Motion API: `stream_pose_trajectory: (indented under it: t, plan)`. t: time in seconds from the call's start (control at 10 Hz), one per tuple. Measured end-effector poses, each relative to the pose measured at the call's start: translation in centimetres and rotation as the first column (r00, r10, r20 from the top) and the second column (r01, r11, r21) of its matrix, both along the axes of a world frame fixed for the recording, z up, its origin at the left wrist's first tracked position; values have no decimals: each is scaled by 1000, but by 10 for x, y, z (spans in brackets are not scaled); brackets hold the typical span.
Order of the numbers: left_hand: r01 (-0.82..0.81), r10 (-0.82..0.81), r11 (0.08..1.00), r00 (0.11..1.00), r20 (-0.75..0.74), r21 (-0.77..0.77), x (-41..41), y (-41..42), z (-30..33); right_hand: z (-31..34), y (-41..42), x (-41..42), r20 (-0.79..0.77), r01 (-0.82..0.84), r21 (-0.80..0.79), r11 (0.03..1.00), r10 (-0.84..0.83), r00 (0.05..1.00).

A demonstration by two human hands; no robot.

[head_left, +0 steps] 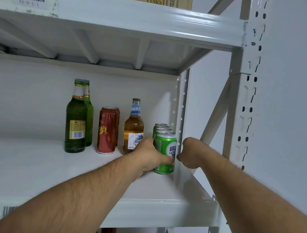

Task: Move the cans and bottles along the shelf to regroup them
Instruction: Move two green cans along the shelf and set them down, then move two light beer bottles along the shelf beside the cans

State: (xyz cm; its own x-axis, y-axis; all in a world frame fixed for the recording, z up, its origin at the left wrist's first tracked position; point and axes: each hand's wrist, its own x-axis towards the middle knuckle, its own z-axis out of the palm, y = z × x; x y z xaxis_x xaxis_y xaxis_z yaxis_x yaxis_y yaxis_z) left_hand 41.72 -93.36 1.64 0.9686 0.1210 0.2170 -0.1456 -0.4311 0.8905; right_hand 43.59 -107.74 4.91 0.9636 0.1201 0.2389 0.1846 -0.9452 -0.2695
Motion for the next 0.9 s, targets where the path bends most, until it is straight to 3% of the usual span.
stream_pose_trajectory:
  t: [0.1, 0.3, 0.5, 0.6, 0.7, 0.9]
  plan:
    - [6, -6, 999, 1000, -17, 39, -2, -1, 0, 8, 5, -14, -33, 22, -147, 989, -27, 999]
    - [52, -46, 992, 998, -51, 112, -27, 14, 9, 12, 0, -20, 11, -28, -155, 987, 30, 999]
    - [-48, 52, 868, 999, 5, 494, -70, 71, 11, 21, 10, -91, 157, 89, -432, 898, -22, 987]
    - [-89, 103, 810, 995, 9, 580, -107, 114, 14, 16, 46, -134, 230, 30, -465, 885, 88, 969]
    - [-183, 222, 736, 975, 24, 652, -147, 170, 13, 12, 112, -166, 184, -185, -419, 889, 282, 941]
    - [-324, 446, 570, 894, 46, 755, -247, 308, 10, -6, 269, -210, 165, -480, -373, 794, 566, 808]
